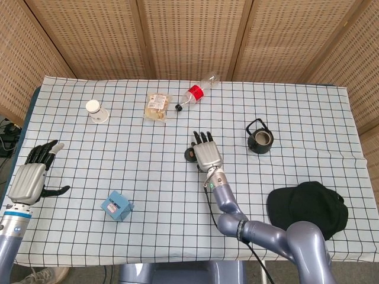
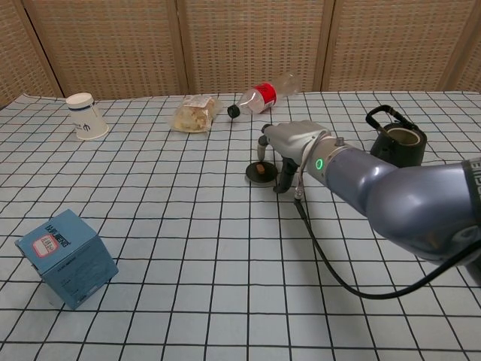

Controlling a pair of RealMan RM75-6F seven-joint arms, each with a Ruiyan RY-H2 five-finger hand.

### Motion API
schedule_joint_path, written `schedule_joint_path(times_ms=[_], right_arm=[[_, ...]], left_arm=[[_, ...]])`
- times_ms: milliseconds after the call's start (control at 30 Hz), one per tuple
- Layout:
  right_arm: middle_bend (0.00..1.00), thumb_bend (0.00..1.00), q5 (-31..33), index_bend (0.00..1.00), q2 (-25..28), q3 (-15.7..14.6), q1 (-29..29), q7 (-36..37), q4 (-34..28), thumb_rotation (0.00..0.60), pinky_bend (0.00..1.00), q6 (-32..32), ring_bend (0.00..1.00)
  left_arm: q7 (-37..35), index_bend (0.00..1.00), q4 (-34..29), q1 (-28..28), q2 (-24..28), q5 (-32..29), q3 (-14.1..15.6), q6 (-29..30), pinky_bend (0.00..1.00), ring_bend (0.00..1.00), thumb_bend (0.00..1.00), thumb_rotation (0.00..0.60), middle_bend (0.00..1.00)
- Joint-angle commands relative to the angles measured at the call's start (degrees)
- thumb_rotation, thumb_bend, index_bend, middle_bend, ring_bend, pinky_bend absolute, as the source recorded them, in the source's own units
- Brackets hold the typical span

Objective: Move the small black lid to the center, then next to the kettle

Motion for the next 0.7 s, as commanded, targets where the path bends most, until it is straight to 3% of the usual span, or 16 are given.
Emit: schedule_joint_path(times_ms=[33,433,700], right_arm=[[0.05,0.43,-0.34,0.33,-0.95,-0.02,0.77,0.47,1.36,0.6,0.0,-0.31,0.0],[0.05,0.43,-1.02,0.33,-3.72,0.24,2.49,1.85,6.67,0.6,0.0,-1.51,0.0],[0.09,0.47,-2.26,0.42,-4.75,0.1,2.74,2.49,8.13,0.6,0.0,-0.95,0.0]], left_arm=[[-0.34,0.06,-0.14,0.1,0.17,0.14,-0.17,-0.15,0.0,0.0,0.08,0.6,0.0],[-1.24,0.06,-0.3,0.36,0.64,0.51,-0.56,-1.36,0.0,0.0,0.08,0.6,0.0],[-1.49,0.06,-0.32,0.38,0.73,1.07,-0.61,-2.06,0.0,0.0,0.08,0.6,0.0]])
